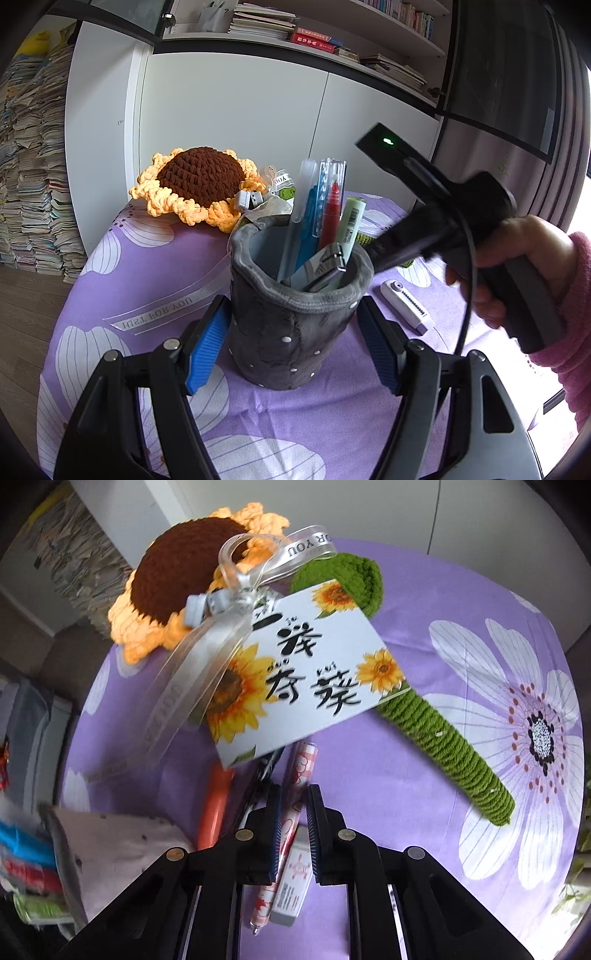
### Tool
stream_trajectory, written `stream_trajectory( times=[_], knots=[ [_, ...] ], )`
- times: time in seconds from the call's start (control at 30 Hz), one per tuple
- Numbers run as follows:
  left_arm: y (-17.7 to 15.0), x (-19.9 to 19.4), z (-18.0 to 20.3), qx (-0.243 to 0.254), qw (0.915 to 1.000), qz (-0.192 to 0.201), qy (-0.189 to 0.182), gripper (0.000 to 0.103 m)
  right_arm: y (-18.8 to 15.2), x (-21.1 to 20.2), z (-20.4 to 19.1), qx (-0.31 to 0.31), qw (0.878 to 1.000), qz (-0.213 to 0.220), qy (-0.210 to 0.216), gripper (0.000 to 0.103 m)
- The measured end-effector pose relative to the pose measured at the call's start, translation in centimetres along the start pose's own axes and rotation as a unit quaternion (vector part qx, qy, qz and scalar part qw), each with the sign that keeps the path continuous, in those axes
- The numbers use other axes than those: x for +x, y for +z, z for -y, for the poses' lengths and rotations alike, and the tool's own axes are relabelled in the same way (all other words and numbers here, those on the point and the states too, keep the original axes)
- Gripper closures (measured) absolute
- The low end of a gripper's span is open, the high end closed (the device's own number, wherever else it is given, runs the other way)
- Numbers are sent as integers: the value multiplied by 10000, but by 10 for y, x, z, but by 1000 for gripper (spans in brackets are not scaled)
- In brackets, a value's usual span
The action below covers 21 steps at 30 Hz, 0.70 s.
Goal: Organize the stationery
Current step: 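Move the right gripper to the pink pen and close on it, then lift the pink pen and drop it into the grey cup held by the left gripper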
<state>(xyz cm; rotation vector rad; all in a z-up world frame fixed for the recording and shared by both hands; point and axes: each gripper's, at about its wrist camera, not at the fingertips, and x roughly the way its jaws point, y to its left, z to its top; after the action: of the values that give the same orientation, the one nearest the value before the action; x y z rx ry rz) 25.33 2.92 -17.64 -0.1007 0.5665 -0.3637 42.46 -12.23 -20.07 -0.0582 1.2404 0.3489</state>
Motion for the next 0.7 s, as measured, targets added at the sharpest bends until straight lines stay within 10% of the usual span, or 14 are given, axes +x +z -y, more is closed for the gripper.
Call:
stream_trajectory(
  times=[0.7],
  knots=[
    [1, 1, -1, 9, 10000, -8, 8, 33, -11, -1, -12, -725, 9964, -257, -359, 89]
  ],
)
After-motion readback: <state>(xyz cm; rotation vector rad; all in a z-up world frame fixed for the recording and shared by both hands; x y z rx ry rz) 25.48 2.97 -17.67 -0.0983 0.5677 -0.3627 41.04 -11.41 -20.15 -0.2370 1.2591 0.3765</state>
